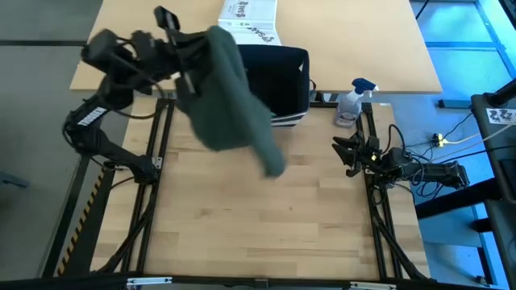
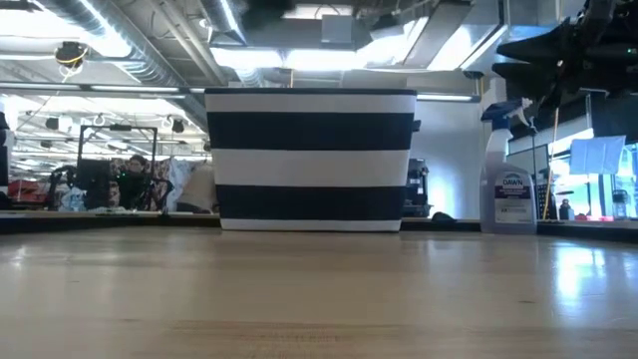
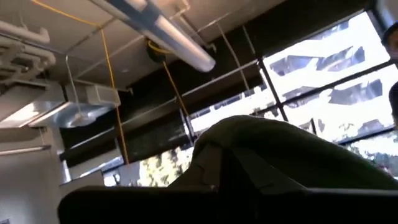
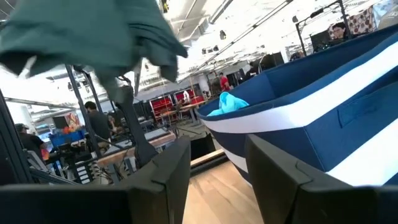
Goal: Fold Laundry from Bin
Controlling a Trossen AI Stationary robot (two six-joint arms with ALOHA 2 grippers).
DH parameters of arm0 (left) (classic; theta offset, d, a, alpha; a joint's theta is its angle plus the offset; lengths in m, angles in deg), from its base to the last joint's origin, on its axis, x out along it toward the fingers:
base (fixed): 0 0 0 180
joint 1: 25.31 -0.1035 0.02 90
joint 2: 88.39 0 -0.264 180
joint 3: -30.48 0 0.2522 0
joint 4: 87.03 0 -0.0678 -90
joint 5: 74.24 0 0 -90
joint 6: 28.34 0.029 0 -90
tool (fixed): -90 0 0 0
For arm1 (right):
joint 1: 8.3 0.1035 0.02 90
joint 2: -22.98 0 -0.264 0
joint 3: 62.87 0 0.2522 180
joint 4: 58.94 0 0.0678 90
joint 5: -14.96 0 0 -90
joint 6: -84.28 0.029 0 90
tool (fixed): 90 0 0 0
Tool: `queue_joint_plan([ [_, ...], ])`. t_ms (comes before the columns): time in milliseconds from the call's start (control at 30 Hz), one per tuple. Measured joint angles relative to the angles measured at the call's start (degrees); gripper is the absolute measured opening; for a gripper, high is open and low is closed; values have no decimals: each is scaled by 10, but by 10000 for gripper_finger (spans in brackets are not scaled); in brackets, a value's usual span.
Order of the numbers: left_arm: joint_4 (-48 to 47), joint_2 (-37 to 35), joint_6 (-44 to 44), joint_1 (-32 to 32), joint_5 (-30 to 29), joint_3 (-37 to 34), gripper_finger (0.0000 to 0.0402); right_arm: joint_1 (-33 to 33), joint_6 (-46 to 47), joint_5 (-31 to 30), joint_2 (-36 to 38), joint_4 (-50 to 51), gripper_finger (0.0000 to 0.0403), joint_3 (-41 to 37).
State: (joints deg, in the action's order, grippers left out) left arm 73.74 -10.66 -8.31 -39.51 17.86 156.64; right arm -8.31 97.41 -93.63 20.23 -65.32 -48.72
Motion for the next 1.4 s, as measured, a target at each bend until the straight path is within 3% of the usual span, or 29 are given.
queue_joint_plan([
  [167,-59,0,-68,34,94,30,8,0,0,0,0,1,152,0],
  [300,-167,3,-94,67,158,30,8,0,0,0,0,1,152,0],
  [433,-310,15,-89,102,163,29,8,0,0,0,0,6,152,0],
  [567,-435,30,-75,136,93,23,8,0,0,0,0,7,152,0],
  [700,-480,35,-77,174,2,-53,8,0,4,2,0,14,152,0],
  [867,-434,35,-95,217,-69,-223,8,0,31,21,0,53,152,0],
  [1067,-319,33,-132,258,-102,-427,8,0,81,71,0,97,152,0],
  [1267,-309,33,-238,307,-202,-551,8,1,113,119,-18,94,152,0],
  [1400,-311,32,-312,336,-222,-601,8,1,120,127,-62,70,152,0],
])
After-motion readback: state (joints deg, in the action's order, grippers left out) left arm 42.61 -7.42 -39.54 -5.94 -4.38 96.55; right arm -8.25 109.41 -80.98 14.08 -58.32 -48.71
